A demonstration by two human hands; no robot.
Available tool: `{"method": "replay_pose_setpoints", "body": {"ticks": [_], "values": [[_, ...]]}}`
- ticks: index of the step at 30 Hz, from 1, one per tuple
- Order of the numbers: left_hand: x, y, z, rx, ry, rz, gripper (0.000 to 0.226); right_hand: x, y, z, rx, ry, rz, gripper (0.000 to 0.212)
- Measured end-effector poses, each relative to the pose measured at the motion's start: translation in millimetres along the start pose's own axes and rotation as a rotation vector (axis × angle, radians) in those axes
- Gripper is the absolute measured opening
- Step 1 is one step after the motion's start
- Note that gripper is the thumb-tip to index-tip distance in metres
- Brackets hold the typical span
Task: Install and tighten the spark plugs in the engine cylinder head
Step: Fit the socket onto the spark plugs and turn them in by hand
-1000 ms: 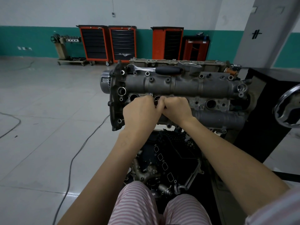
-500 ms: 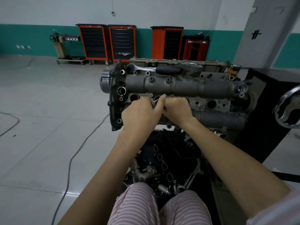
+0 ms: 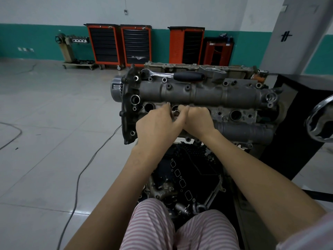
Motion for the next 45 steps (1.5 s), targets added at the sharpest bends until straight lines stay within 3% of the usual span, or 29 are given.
{"method": "replay_pose_setpoints", "body": {"ticks": [4, 10, 13, 17, 23, 27, 30, 32, 39, 45], "values": [[-1.1, 4.2, -0.8, 0.021, 0.039, -0.010, 0.048, 1.0, 1.0, -3.3, -0.085, 0.043, -0.018, 0.033], [0.9, 2.1, -4.0, -0.020, 0.041, 0.065, 0.022, -1.0, 1.7, 2.1, 0.091, 0.066, 0.074, 0.023], [1.7, 2.0, -1.7, 0.034, -0.036, 0.034, 0.031, -2.3, 1.9, 6.0, 0.145, 0.034, 0.080, 0.026], [-4.0, 0.8, 1.5, 0.069, -0.048, -0.028, 0.048, -2.3, 1.2, 4.4, 0.024, -0.011, 0.007, 0.018], [-5.7, 0.7, 2.7, 0.029, -0.088, -0.039, 0.049, -1.5, -0.6, 1.3, -0.048, 0.032, -0.018, 0.029], [-2.5, 1.0, 1.7, -0.019, -0.067, -0.009, 0.041, -1.4, 1.0, 0.3, 0.020, 0.067, 0.028, 0.032], [-0.1, 1.0, -0.7, -0.043, -0.018, 0.069, 0.027, -4.5, 3.0, 4.7, 0.202, 0.055, 0.097, 0.027], [1.2, 0.6, -0.9, -0.041, 0.001, 0.095, 0.022, -5.7, 4.4, 6.7, 0.226, 0.036, 0.117, 0.027], [-0.1, 6.1, 2.8, 0.049, -0.087, -0.016, 0.050, -0.7, 1.6, -1.5, -0.034, 0.053, 0.012, 0.033], [-6.3, 8.1, 2.8, 0.025, -0.034, -0.042, 0.050, -3.3, 0.4, -1.0, -0.038, 0.054, 0.007, 0.021]]}}
Point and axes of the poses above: each hand's wrist, its own y-axis towards the middle knuckle, its own z-axis out of the palm, x = y × z, the point moved 2 cm from there along y, towards the middle knuckle, and after that the axes turned 8 degrees about x, right-handed, at the moved point
